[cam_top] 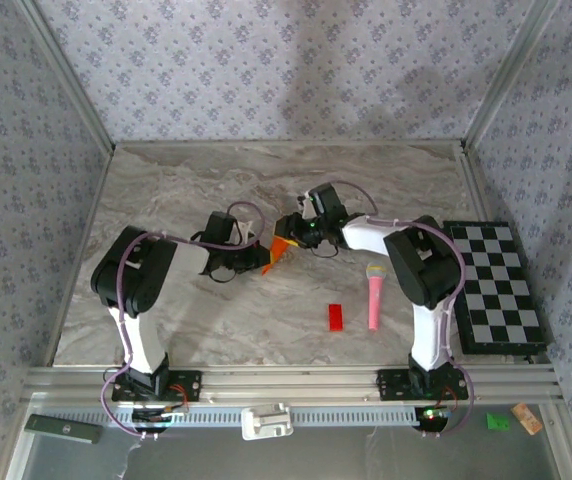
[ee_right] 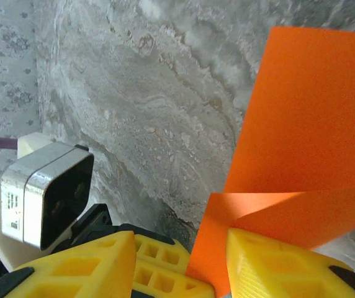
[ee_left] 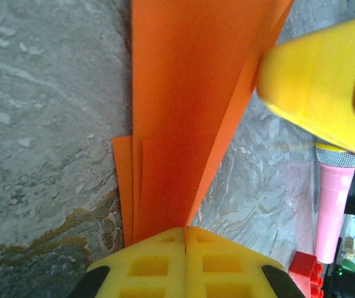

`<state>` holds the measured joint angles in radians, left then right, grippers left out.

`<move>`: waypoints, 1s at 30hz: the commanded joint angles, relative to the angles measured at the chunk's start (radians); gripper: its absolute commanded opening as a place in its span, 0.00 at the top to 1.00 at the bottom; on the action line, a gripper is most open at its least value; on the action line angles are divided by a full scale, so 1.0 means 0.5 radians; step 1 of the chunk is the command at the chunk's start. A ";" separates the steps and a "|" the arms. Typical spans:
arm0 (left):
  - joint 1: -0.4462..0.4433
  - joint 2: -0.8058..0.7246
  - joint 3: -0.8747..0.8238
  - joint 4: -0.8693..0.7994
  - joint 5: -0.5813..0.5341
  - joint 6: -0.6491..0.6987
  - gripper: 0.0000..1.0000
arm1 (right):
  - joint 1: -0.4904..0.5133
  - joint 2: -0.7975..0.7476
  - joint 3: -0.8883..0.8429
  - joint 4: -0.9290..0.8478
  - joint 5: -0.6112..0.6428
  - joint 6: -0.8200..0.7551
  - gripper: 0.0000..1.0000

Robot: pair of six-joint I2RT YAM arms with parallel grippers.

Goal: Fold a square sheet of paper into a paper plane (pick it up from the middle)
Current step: Fold the wing for the fifth time at the center of the table.

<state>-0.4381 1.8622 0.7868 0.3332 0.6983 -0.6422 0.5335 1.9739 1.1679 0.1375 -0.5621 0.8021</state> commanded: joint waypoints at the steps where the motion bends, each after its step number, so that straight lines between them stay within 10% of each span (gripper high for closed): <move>1: 0.017 0.029 0.032 -0.003 0.079 -0.065 1.00 | 0.009 0.075 0.112 0.003 -0.093 -0.057 0.57; 20: 0.040 0.087 0.015 -0.026 0.044 -0.112 0.97 | 0.006 0.191 0.227 -0.010 -0.207 -0.127 0.61; 30: 0.068 0.121 -0.005 0.067 0.105 -0.252 0.99 | -0.023 -0.250 -0.111 -0.367 0.429 -0.314 0.56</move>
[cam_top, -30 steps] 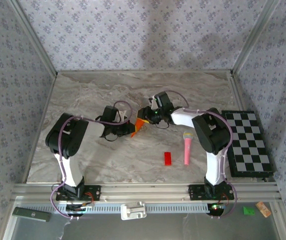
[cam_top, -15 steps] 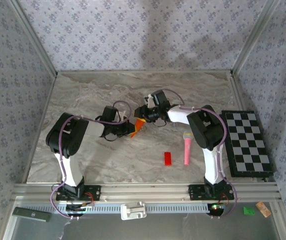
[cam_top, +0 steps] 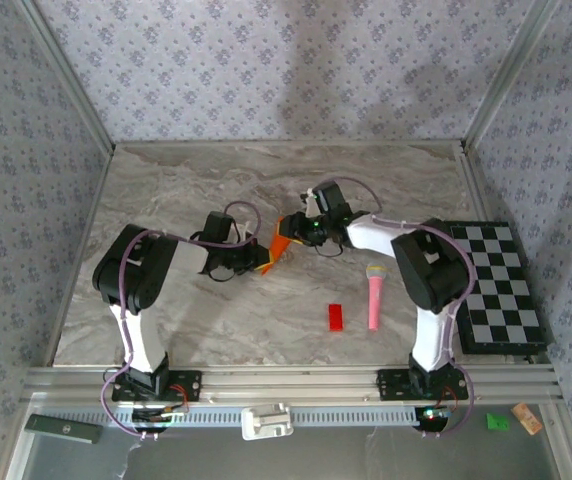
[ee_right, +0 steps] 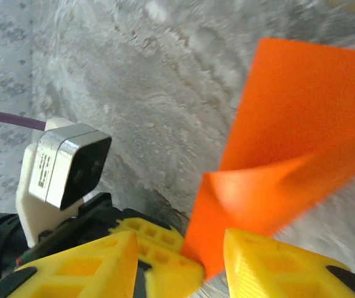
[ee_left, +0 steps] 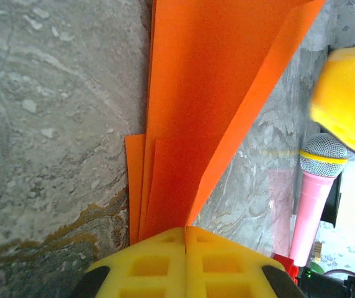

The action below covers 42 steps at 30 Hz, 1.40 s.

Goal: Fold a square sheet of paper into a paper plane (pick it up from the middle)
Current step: Fold the wing for the fifth time at the center of the table.

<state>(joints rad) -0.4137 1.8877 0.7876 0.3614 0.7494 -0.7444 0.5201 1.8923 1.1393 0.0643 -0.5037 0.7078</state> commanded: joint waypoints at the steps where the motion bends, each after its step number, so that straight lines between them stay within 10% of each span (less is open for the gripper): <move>1: 0.021 0.077 -0.006 0.019 0.006 -0.057 0.98 | 0.013 -0.088 -0.056 -0.283 0.382 -0.142 0.55; 42: 0.030 0.199 -0.029 -0.007 -0.031 -0.024 0.92 | 0.232 0.572 0.773 -1.185 0.780 -0.402 0.47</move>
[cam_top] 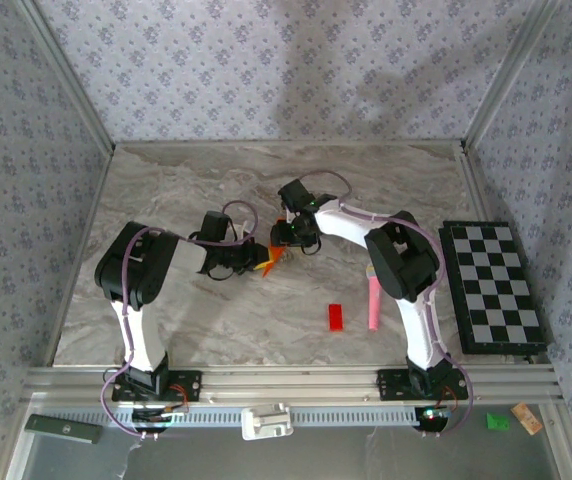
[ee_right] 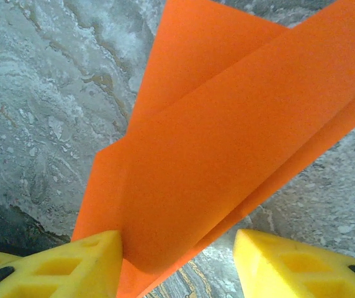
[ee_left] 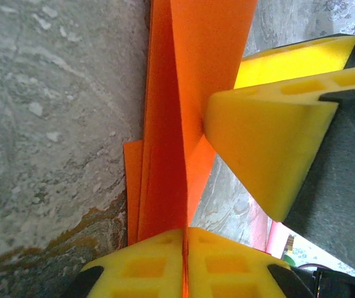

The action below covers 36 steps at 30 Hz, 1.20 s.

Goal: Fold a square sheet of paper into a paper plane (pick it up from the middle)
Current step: Fold the wing for the fifth time at the center of the table.

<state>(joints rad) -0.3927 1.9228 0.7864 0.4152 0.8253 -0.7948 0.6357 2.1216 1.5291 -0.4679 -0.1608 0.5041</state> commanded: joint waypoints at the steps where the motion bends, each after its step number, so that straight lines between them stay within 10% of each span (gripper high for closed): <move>1: -0.012 0.130 -0.024 -0.119 -0.187 0.077 0.93 | -0.001 0.106 -0.016 -0.117 0.087 0.010 0.47; 17: -0.012 0.154 -0.005 -0.180 -0.194 0.053 0.98 | -0.173 -0.482 -0.530 0.615 -0.502 0.113 0.48; 26: -0.009 0.158 0.006 -0.198 -0.193 0.043 0.98 | -0.160 -0.260 -0.462 0.782 -0.747 0.230 0.71; 36: -0.009 0.163 0.019 -0.224 -0.186 0.030 0.99 | -0.125 -0.102 -0.348 0.728 -0.789 0.225 0.75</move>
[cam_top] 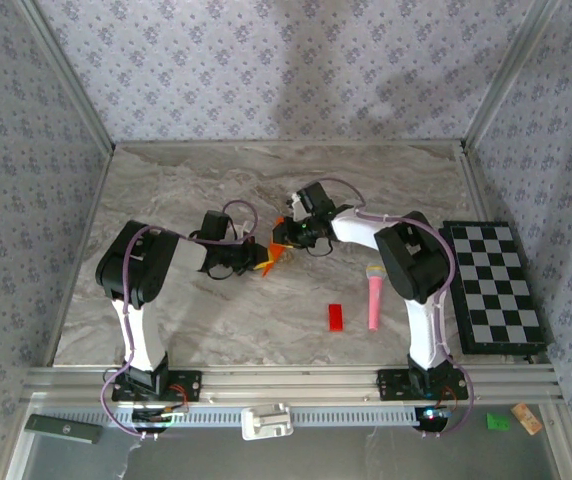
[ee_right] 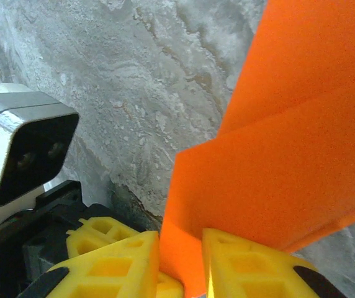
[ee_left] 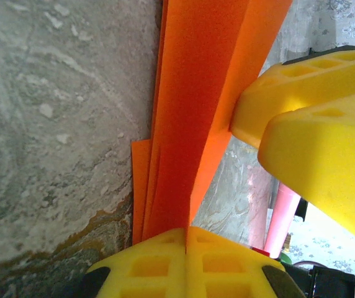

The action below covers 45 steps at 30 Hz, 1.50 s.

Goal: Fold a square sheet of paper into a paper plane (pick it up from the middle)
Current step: Fold the wing for the fifth time at the center of the table.

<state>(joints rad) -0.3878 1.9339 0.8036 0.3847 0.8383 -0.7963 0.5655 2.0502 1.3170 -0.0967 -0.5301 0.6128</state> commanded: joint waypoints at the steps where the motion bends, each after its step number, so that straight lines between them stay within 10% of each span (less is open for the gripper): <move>1: -0.019 0.142 -0.015 -0.162 -0.212 0.029 0.99 | 0.016 0.047 0.083 -0.024 -0.044 0.002 0.75; 45: -0.019 -0.115 -0.075 -0.476 -0.249 0.058 0.87 | 0.003 0.277 0.192 -0.355 0.201 -0.042 0.76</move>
<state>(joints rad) -0.3992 1.8923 0.8093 0.3069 0.7818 -0.7975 0.5720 2.1414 1.4120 -0.1848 -0.5011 0.6098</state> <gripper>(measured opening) 0.133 0.242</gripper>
